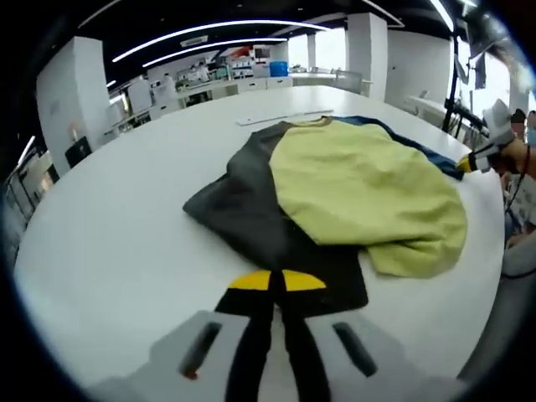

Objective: Fold the garment on the visible template until the final outline fits inside the template.

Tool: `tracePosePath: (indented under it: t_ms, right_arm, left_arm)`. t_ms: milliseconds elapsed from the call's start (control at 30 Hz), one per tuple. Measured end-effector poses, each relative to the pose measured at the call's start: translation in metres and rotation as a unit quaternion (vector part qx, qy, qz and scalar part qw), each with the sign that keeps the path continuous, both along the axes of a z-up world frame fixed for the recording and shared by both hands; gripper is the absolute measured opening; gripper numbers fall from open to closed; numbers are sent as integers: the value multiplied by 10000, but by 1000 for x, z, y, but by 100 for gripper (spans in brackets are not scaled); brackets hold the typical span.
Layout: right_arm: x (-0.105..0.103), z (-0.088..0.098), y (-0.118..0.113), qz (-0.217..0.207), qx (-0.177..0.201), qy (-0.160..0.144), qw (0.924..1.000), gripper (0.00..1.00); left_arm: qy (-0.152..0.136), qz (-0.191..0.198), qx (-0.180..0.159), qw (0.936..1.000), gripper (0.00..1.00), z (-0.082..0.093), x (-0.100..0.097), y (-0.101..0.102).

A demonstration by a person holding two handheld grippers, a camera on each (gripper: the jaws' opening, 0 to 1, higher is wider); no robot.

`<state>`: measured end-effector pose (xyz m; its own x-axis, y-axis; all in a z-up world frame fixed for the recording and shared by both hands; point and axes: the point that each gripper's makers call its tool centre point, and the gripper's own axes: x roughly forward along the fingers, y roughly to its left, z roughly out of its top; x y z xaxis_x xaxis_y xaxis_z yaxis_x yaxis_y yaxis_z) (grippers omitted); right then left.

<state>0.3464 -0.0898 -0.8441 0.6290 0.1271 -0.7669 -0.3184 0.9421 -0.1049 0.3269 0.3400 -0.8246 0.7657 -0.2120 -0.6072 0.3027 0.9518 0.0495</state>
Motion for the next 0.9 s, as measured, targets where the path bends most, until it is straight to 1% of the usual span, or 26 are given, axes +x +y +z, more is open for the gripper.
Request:
tracePosePath:
  t_ms: [33, 100, 200, 233, 267, 300, 333, 400, 433, 467, 533, 567, 600, 667, 700, 767, 900]
  right_arm:
    - [1, 1, -2, 29, -30, -9, 10000, 0]
    - [3, 3, -9, 78, -137, -20, 9999, 0]
    - [9, 5, -22, 76, -262, -53, 9996, 0]
    - [13, 8, -29, 57, -302, -75, 9995, 0]
    - [15, 12, -35, 45, -333, -109, 9994, 0]
    - [17, 15, -38, 42, -365, -130, 9992, 0]
    - [20, 18, -42, 39, -419, -165, 9990, 0]
    - [28, 25, -53, 64, -603, -250, 9978, 0]
    - [30, 25, -56, 85, -649, -252, 9975, 0]
    - [34, 26, -59, 105, -698, -260, 9972, 0]
    - [39, 29, -64, 182, -792, -288, 9963, 0]
    - [45, 33, -70, 226, -920, -349, 9949, 0]
    - [48, 34, -75, 230, -1001, -354, 9941, 0]
    - [56, 35, -83, 227, -1090, -360, 9931, 0]
    - [58, 37, -87, 230, -1150, -354, 9925, 0]
    - [62, 37, -94, 218, -1211, -347, 9918, 0]
    - [70, 36, -102, 191, -1213, -322, 9919, 0]
  left_arm:
    - [-24, 16, -6, 10000, 0, 4, 1, 1]
    - [-125, 28, -29, 9999, 0, 20, 2, 4]
    - [-274, 47, 5, 9996, 0, 38, 5, 8]
    - [-340, 53, 54, 9994, 0, 46, 7, 12]
    - [-338, 73, 111, 9993, 0, 51, 8, 16]
    - [-365, 175, 267, 9988, 0, 57, 10, 25]
    - [-386, 185, 343, 9985, 0, 61, 12, 29]
    - [-475, 267, 347, 9979, 0, 71, 17, 37]
    - [-493, 303, 304, 9979, 0, 75, 19, 40]
    - [-453, 386, 249, 9979, 0, 77, 22, 45]
    - [-388, 555, 302, 9972, 0, 81, 26, 53]
    - [-442, 631, 313, 9965, 0, 84, 29, 57]
    - [-508, 732, 221, 9958, 0, 87, 34, 62]
    - [-519, 878, 35, 9948, 0, 90, 37, 62]
    - [-516, 996, -36, 9937, 0, 90, 40, 68]
    - [-513, 1093, -60, 9927, 0, 89, 45, 75]
    - [-588, 1386, -140, 9885, 0, 91, 55, 93]
